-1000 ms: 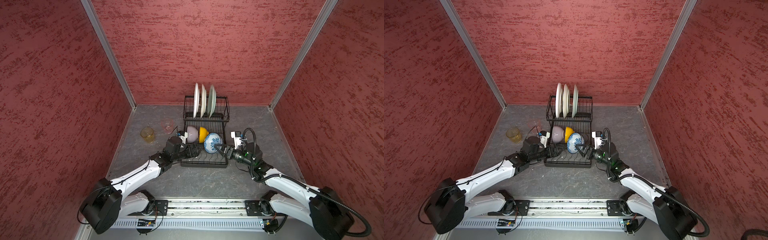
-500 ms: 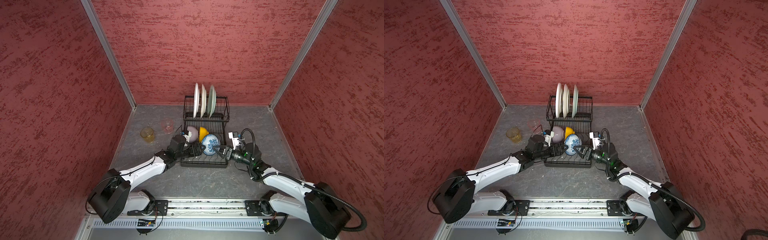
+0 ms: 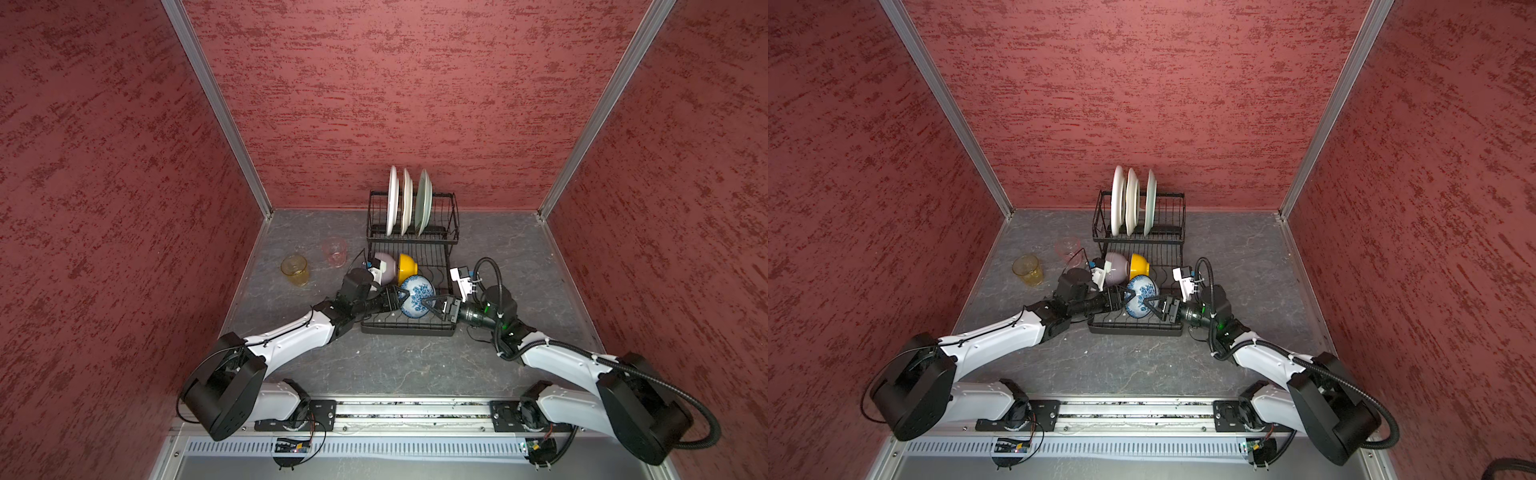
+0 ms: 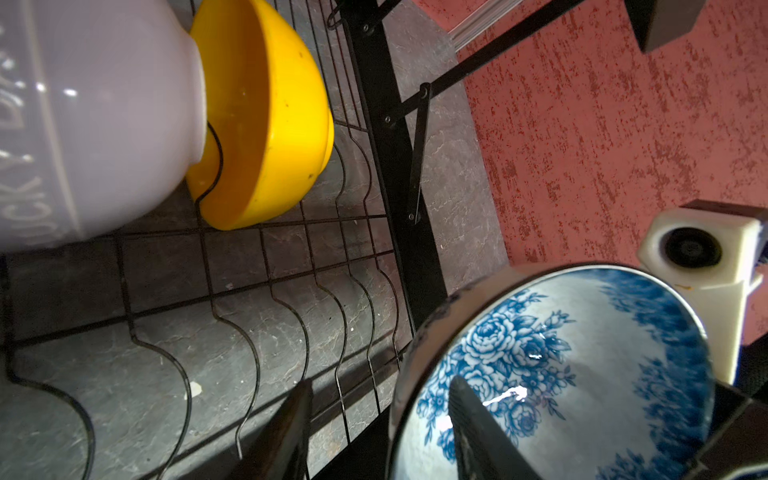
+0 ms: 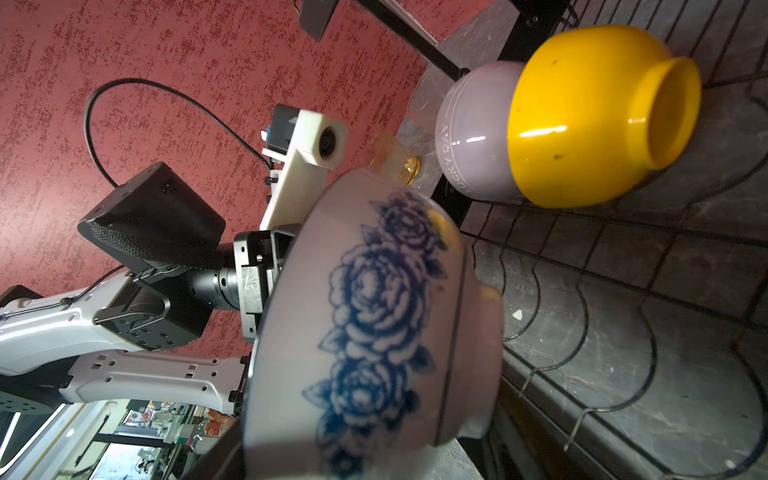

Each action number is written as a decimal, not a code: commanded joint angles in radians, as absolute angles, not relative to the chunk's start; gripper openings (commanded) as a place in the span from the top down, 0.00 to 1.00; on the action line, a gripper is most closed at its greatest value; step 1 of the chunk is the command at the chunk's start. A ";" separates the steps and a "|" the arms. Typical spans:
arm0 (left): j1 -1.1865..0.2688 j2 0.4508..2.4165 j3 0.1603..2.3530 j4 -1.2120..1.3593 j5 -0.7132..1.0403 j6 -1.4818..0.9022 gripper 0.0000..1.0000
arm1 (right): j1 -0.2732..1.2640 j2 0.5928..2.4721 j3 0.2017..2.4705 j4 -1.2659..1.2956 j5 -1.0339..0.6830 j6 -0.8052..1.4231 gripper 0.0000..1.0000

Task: Unload the mixed dishes from the dish rack
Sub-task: 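Close the left gripper on the floral bowl rim held by the right gripper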

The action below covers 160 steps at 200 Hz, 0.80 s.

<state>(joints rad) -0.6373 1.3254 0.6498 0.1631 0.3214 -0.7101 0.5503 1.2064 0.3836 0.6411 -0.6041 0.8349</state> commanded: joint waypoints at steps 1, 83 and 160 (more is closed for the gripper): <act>-0.646 1.346 0.673 0.211 0.354 -0.707 0.57 | 0.555 1.198 0.424 0.741 -0.630 0.832 0.44; -0.664 1.382 0.689 0.209 0.370 -0.710 0.83 | 0.556 1.212 0.446 0.710 -0.653 0.808 0.43; -0.664 1.358 0.685 0.174 0.350 -0.707 1.00 | 0.557 1.206 0.444 0.654 -0.615 0.789 0.23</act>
<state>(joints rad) -0.6586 1.3811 0.6735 0.1852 0.3634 -0.7238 0.5484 1.2175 0.4026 0.6121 -0.6178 0.8078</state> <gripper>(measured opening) 0.090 0.735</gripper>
